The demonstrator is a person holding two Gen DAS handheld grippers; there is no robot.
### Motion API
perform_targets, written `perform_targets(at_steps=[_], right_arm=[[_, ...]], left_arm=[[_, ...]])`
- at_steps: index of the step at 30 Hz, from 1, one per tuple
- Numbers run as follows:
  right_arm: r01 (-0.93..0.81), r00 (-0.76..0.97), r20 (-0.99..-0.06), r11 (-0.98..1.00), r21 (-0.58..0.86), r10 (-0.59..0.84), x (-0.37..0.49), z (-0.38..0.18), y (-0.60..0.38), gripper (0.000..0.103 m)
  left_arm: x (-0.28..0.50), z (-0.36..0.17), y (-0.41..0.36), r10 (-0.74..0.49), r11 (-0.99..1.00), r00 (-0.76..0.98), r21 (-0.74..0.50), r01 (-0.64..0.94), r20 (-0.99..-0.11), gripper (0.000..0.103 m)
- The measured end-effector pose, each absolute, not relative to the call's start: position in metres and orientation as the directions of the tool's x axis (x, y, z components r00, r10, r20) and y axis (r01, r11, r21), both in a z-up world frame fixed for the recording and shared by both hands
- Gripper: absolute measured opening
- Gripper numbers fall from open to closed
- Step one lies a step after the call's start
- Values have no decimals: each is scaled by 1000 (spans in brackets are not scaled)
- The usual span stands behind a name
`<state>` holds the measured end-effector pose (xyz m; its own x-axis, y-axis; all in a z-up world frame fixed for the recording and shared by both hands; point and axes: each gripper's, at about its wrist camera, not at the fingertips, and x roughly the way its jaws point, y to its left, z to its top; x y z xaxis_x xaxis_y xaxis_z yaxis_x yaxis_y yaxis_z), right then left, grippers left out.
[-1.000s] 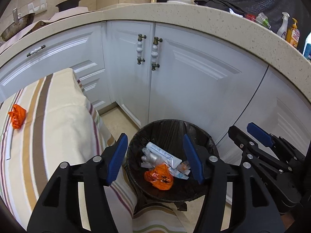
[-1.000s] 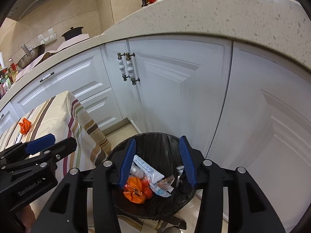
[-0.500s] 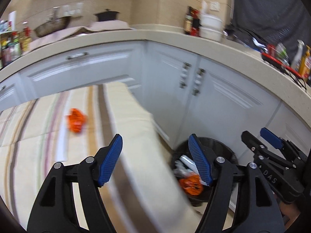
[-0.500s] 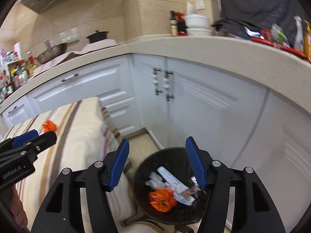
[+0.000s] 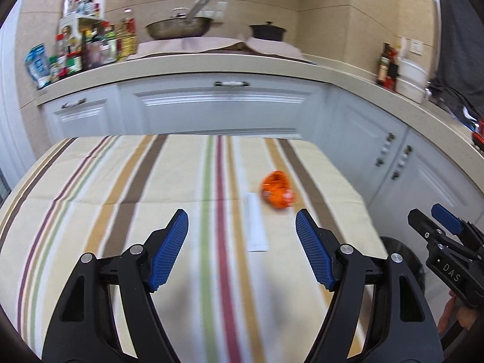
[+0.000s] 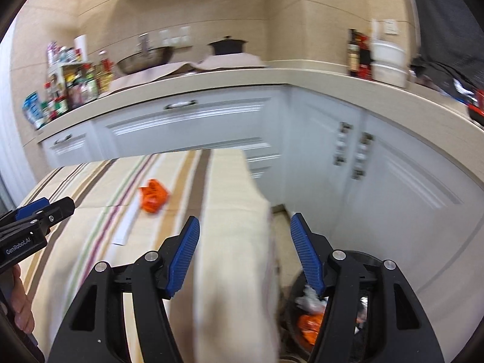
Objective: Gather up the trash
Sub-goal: 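Return to the table and grasp the last orange bag with the right tool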
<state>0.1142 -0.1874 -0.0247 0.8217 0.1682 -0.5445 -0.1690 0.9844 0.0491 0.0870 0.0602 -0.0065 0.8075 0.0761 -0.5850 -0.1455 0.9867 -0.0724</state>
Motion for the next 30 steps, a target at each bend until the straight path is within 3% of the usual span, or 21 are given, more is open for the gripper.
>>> perform_targets(at_steps=[16, 30], right_arm=[[-318, 744, -607, 947, 46, 279, 177, -43, -87, 62], [-333, 643, -715, 941, 60, 273, 226, -70, -57, 62]], left_arm=[[92, -25, 160, 220, 936, 749, -83, -343, -624, 72], [109, -43, 180, 210, 923, 714, -105, -369, -668, 72]])
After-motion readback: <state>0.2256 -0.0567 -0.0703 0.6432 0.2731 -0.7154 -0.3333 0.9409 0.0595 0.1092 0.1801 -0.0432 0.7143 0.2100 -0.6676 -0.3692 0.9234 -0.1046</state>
